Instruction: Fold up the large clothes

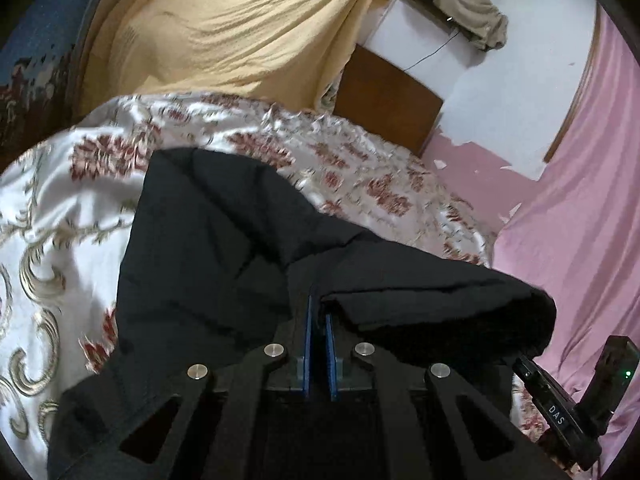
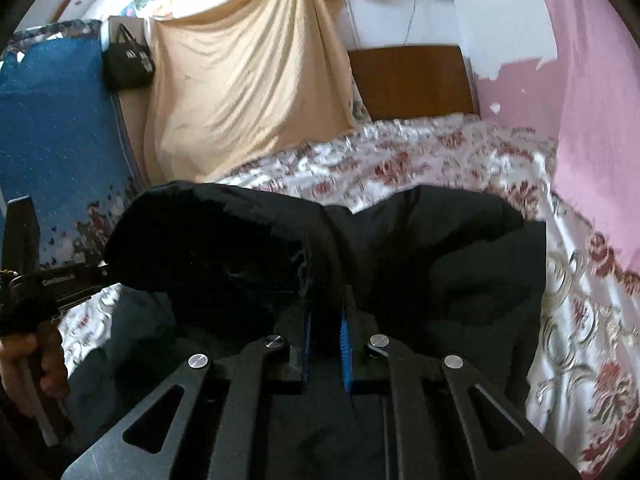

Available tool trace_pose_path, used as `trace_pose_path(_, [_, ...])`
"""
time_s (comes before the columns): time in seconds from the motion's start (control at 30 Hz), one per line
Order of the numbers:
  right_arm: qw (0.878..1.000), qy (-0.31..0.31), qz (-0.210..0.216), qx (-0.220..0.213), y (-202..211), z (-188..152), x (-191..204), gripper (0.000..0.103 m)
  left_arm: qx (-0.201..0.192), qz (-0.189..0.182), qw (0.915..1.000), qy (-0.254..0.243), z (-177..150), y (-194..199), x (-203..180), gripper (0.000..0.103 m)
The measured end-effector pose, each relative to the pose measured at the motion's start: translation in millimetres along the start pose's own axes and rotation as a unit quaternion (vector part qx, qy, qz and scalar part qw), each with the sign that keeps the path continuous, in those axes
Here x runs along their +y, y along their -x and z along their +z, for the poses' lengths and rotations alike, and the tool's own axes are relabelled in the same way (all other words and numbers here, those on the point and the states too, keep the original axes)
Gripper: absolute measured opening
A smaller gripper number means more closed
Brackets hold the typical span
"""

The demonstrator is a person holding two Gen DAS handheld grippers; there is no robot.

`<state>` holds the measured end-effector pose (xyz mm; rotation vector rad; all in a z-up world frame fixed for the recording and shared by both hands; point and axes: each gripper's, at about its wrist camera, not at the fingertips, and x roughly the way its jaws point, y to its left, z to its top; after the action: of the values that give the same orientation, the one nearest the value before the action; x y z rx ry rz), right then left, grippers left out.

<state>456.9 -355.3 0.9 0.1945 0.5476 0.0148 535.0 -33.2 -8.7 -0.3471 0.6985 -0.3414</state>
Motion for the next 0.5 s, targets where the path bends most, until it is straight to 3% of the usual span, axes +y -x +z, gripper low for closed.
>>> trace_pose_path(0.33, [0.998, -0.018, -0.018, 0.057, -47, -24, -12, 0.009, 0.037, 0.010, 0.9992, -0.004, -12, -43, 19, 0.006])
trace_pose_path(0.5, [0.998, -0.036, 0.006, 0.052, -31, -13, -13, 0.014, 0.034, 0.009, 0.9992, -0.017, -7, -43, 17, 0.006])
